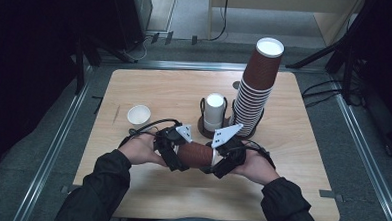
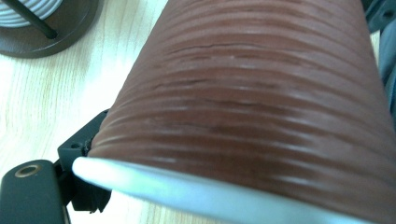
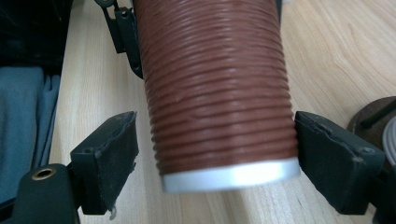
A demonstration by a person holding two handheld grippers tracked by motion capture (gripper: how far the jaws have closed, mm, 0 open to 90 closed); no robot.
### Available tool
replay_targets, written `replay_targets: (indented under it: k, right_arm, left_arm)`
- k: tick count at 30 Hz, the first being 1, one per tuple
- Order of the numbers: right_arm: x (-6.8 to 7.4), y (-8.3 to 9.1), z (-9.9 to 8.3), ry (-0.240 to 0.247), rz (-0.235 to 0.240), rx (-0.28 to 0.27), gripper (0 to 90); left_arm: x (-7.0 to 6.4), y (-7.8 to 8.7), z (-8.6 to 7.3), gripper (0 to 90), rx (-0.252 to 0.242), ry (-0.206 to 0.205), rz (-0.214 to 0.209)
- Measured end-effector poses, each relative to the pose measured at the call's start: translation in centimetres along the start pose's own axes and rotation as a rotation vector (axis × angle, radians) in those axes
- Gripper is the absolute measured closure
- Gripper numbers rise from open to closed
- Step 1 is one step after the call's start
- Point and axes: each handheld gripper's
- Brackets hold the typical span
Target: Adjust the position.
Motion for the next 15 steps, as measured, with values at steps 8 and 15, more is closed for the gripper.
replay_targets:
  k: [8, 15]
  right_arm:
    - [0.66, -1.01, 0.39, 0.023, 0.005, 0.038, 17.7]
    - [0.93, -1.04, 0.54, 0.060, -0.001, 0.053, 21.0]
  left_arm:
    - [-0.43, -0.55, 0.60, 8.4, 0.013, -0.016, -0.018]
    - [-0.62, -0.62, 0.60, 7.7, 0.008, -0.028, -0.014]
Point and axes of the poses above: each handheld gripper's, and its own axes: y roughly backward along the jaws, z roughly out of its top, x roughly to its left, and after that the axes turned 8 degrees about -z, right-handed
